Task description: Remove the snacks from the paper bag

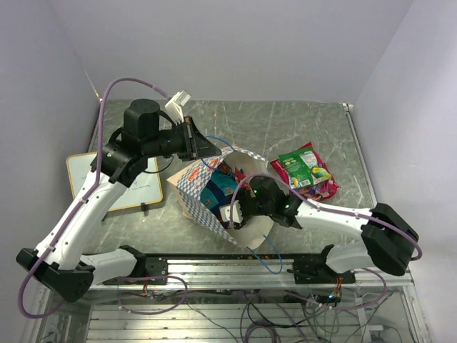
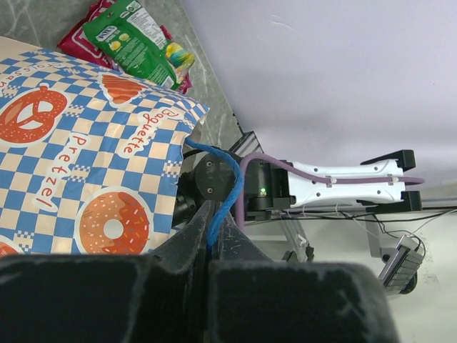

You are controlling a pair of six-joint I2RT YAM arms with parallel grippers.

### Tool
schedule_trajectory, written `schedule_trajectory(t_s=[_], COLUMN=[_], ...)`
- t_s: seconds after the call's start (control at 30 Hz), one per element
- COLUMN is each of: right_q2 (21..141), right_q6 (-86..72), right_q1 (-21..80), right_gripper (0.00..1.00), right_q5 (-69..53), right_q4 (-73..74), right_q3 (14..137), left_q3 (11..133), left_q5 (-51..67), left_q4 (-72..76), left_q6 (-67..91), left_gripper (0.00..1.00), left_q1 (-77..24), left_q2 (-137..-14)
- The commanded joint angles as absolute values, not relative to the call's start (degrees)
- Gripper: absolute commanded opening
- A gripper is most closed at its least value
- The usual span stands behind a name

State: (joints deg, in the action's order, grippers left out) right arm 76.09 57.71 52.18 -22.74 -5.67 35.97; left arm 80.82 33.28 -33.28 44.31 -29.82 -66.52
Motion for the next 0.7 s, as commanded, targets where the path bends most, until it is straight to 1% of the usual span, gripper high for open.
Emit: schedule_trajectory(t_s=[0.0, 0.17, 0.23, 0.33, 0.4, 0.53, 0.67], right_q2=[79.92, 84.53, 86.24, 86.44, 84.15, 78.72, 74.76], right_q6=[58.37, 58.53, 58.45, 58.15, 56.55, 53.05, 50.15], right_q1=[51.77, 51.58, 51.36, 51.26, 50.65, 49.29, 48.87], right_gripper=[0.57, 0.55, 0.52, 0.37, 0.23, 0.00, 0.00], right_q5=[-28.65, -32.76, -32.53, -30.14, -30.01, -30.30, -29.14], right_q4=[-8.36, -7.26, -8.30, -7.87, -8.67, -8.81, -8.33], right_q3=[37.40, 39.60, 39.74, 40.58, 40.09, 39.03, 38.51], left_q3=[83.14, 82.81, 81.62, 81.38, 81.92, 81.56, 81.71], left_q5=[35.13, 34.67, 34.24, 33.98, 33.42, 32.67, 33.04], left_q4=[-34.56, -34.95, -34.20, -34.44, -35.50, -34.58, -34.54], left_q6=[42.61, 43.26, 44.11, 44.01, 43.50, 44.34, 43.47], left_gripper=[0.07, 0.07, 0.07, 0.07, 0.07, 0.07, 0.07], left_q1=[-29.61, -29.57, -29.59, -29.62, -29.60, -29.62, -29.61], left_q2=[-66.55, -65.56, -64.63, -64.81, -64.93, -64.14, -64.71])
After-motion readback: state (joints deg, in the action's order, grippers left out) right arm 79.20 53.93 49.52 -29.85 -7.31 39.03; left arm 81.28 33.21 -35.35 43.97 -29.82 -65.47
